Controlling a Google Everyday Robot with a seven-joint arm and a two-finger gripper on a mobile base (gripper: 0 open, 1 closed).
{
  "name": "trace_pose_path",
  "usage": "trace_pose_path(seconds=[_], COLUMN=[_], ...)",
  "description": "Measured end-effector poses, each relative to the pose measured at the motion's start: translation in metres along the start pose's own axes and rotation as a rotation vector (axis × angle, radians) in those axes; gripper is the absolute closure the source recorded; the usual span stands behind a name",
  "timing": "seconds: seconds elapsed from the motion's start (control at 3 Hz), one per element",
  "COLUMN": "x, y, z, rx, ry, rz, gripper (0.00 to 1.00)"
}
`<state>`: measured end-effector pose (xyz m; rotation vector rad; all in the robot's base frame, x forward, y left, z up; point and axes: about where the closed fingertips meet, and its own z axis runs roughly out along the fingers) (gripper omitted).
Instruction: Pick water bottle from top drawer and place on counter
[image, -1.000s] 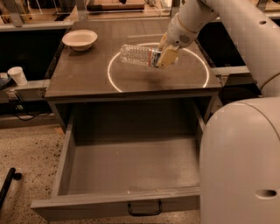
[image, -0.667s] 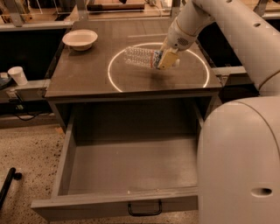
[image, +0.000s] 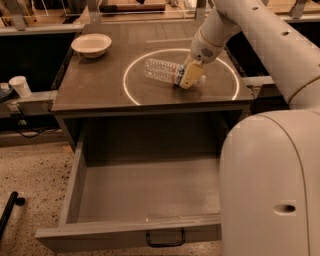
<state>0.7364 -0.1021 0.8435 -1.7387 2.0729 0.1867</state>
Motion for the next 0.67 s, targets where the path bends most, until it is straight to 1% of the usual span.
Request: trace_pose_path(seconds=[0.33, 0.67], x=[0.0, 0.0], y=[0.0, 0.0], z=[0.0001, 0.0001], rx=[0.0, 0.0], ry=[0.0, 0.0], rz=[0.0, 0.0], gripper=[0.0, 0.0])
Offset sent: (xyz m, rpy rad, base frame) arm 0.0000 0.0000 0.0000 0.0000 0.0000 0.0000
